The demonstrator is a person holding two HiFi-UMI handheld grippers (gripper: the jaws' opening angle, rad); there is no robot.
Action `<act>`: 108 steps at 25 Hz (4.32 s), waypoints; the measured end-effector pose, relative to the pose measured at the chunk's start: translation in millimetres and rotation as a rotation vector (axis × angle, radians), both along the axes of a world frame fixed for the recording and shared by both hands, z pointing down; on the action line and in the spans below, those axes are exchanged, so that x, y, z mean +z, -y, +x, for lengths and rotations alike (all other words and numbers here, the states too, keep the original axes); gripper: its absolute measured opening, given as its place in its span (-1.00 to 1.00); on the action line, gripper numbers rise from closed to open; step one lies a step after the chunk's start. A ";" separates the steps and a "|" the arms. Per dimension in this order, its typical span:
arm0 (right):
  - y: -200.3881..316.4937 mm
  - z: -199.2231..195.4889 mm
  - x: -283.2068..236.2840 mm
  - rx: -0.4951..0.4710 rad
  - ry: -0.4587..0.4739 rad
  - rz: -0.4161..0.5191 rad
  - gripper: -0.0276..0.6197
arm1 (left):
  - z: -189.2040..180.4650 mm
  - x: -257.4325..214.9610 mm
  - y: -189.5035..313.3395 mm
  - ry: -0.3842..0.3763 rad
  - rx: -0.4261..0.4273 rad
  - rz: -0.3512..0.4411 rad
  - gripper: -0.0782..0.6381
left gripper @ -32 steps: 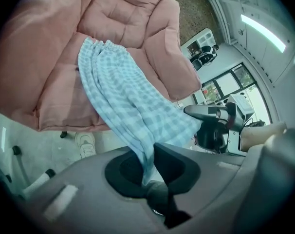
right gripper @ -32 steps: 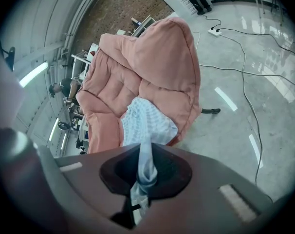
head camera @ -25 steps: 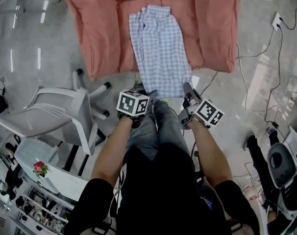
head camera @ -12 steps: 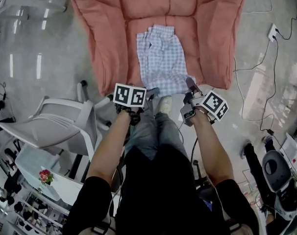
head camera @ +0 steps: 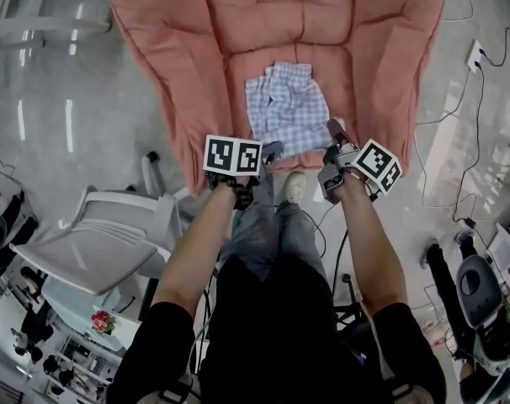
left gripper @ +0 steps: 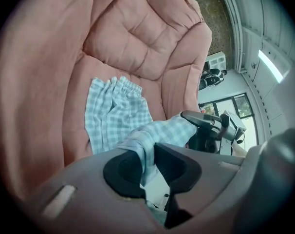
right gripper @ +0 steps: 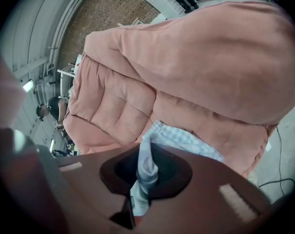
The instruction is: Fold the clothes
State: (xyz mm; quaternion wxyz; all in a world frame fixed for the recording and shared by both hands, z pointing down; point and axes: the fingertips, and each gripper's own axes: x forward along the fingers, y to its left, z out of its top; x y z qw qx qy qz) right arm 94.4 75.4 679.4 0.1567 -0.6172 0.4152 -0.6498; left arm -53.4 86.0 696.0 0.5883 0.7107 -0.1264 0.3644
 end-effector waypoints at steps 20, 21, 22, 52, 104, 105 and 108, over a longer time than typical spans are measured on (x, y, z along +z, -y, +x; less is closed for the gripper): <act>57.3 9.2 68.3 0.066 0.089 -0.164 -0.83 | 4.3 29.4 76.9 -0.001 -0.195 -0.088 -0.04; 59.7 8.9 70.2 0.072 0.104 -0.168 -0.80 | 1.7 31.1 79.9 0.009 -0.215 -0.086 -0.01; 62.6 8.4 71.8 0.076 0.118 -0.169 -0.68 | -1.0 32.8 83.1 0.019 -0.239 -0.087 0.06; 100.6 -28.9 128.3 -0.877 -0.373 -0.079 -0.78 | 36.5 104.5 124.3 0.191 0.201 0.388 -0.17; 12.2 54.0 -431.4 -0.475 -0.836 0.756 -0.91 | -2.2 -438.2 96.1 -0.090 -0.212 1.259 -0.76; 9.5 57.7 -437.0 -0.470 -0.837 0.763 -0.91 | -0.3 -444.6 93.2 -0.091 -0.208 1.279 -0.76; 5.3 65.0 -446.8 -0.457 -0.834 0.779 -0.91 | 5.1 -458.2 88.1 -0.104 -0.214 1.304 -0.76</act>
